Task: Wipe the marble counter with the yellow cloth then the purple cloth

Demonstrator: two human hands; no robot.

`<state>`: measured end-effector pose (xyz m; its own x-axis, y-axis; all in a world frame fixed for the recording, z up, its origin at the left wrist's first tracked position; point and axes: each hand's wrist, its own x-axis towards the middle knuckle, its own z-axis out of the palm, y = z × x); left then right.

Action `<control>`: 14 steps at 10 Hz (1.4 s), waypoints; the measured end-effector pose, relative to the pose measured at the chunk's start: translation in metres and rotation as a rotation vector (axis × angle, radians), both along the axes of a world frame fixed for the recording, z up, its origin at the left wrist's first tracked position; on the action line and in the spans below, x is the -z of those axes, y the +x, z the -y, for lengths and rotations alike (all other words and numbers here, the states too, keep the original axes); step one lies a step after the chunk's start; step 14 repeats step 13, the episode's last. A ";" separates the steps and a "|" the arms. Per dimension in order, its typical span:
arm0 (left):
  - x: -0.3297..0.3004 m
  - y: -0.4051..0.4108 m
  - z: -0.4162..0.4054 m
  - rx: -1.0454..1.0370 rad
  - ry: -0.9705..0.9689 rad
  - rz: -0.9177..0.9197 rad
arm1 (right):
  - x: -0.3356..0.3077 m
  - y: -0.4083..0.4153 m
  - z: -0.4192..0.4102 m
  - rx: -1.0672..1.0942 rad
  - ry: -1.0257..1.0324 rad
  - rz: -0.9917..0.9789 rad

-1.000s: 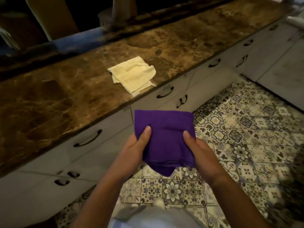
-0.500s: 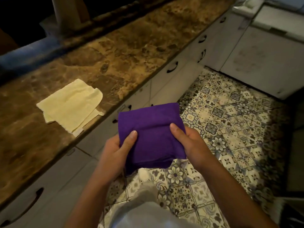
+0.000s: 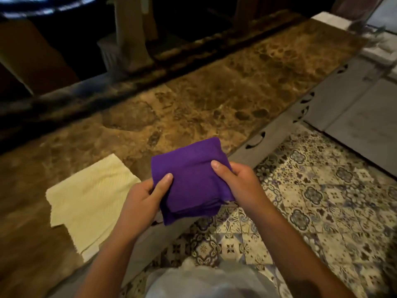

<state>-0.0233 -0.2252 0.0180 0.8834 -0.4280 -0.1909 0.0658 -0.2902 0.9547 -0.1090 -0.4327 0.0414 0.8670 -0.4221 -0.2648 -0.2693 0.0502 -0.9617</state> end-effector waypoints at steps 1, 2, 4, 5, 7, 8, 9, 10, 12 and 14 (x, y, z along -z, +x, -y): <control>0.001 0.019 0.012 -0.134 0.024 0.008 | 0.011 0.045 0.019 -0.091 0.021 0.007; 0.007 0.032 0.023 -0.283 0.078 0.032 | 0.023 0.089 0.032 -0.283 0.044 -0.038; 0.028 0.059 0.047 -0.542 0.218 0.013 | 0.055 0.168 0.053 -0.601 -0.058 -0.103; 0.032 0.075 0.055 -0.637 0.327 0.034 | 0.068 0.201 0.062 -0.665 -0.132 -0.116; 0.055 0.093 0.057 -0.672 0.597 0.068 | 0.083 0.232 0.060 -0.710 -0.601 -0.058; 0.061 0.094 0.060 -0.677 0.803 0.102 | 0.082 0.232 0.058 -0.698 -0.854 -0.071; 0.063 0.095 0.064 -0.696 0.909 0.136 | 0.084 0.231 0.060 -0.683 -0.921 -0.082; 0.061 0.093 0.066 -0.636 0.937 0.138 | 0.083 0.232 0.063 -0.711 -0.922 -0.101; 0.039 0.041 0.055 -0.718 0.922 0.219 | 0.061 0.189 0.070 -0.519 -0.947 0.134; 0.054 -0.028 0.059 -0.668 0.740 0.077 | 0.063 0.124 0.062 -0.751 -0.676 0.202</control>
